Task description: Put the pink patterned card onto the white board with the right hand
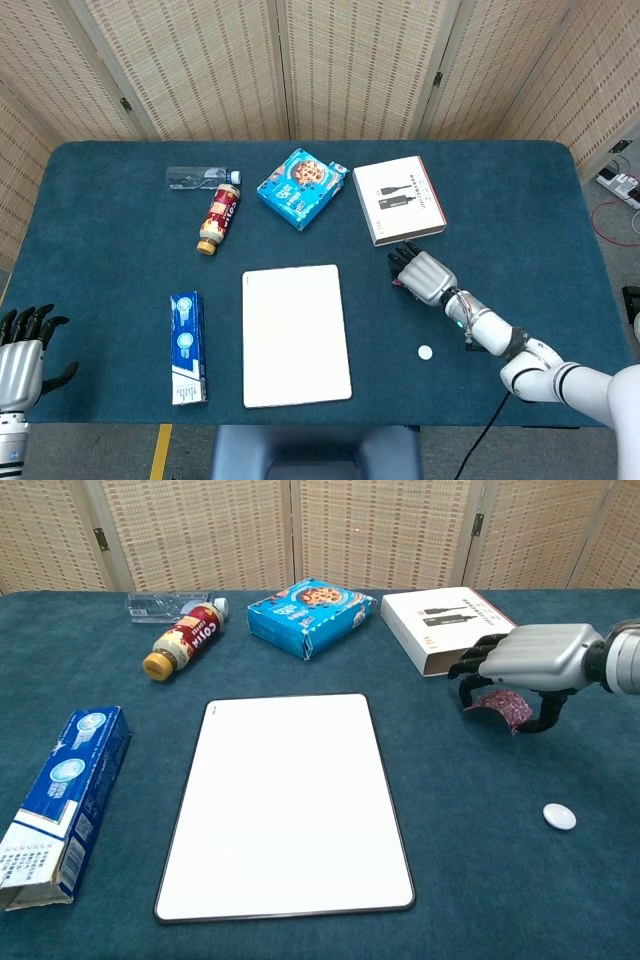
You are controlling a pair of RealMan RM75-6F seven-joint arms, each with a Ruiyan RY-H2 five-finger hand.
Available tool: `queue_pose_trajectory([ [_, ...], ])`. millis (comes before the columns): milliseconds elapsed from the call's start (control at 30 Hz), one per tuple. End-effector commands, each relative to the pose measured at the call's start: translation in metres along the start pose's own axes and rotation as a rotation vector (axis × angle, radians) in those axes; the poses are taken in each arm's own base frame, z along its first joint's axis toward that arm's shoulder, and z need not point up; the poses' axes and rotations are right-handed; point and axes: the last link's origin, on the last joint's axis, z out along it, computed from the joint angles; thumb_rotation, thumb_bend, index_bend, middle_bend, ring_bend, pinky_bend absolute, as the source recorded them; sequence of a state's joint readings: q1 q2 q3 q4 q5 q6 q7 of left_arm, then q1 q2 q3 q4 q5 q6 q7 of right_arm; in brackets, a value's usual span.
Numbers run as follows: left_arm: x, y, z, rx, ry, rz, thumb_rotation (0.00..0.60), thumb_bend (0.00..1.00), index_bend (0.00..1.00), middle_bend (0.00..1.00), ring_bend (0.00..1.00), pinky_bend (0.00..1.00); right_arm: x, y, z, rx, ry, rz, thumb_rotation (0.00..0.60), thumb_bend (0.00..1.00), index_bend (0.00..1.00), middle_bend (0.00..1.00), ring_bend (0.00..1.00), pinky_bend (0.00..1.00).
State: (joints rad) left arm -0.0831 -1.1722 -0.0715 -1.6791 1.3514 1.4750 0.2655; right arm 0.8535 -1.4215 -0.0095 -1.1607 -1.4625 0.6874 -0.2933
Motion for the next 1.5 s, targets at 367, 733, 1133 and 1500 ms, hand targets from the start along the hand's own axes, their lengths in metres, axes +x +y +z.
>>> queue_pose_trajectory([
  [367,0.003,0.0,0.0,-0.003,0.006,0.006,0.6,0.26,0.3,0.16,0.12,0.0,0.056,-0.051,0.01,0.161,0.144,0.001,0.6,0.31,0.27,0.11,0.0,0.0],
  [733,0.005,-0.005,-0.002,0.002,0.012,0.006,0.6,0.26,0.3,0.16,0.12,0.0,0.096,-0.111,0.04,0.289,0.202,-0.035,0.6,0.31,0.22,0.1,0.0,0.0],
  [1133,0.004,-0.009,-0.004,0.013,0.007,0.004,0.6,0.26,0.3,0.16,0.12,0.0,0.109,-0.123,0.044,0.284,0.219,-0.011,0.6,0.31,0.0,0.06,0.0,0.0],
  [1500,0.004,-0.001,0.0,-0.014,0.006,0.001,0.6,0.26,0.3,0.16,0.12,0.0,0.074,-0.083,-0.034,0.249,0.217,0.249,0.6,0.31,0.08,0.1,0.0,0.0],
])
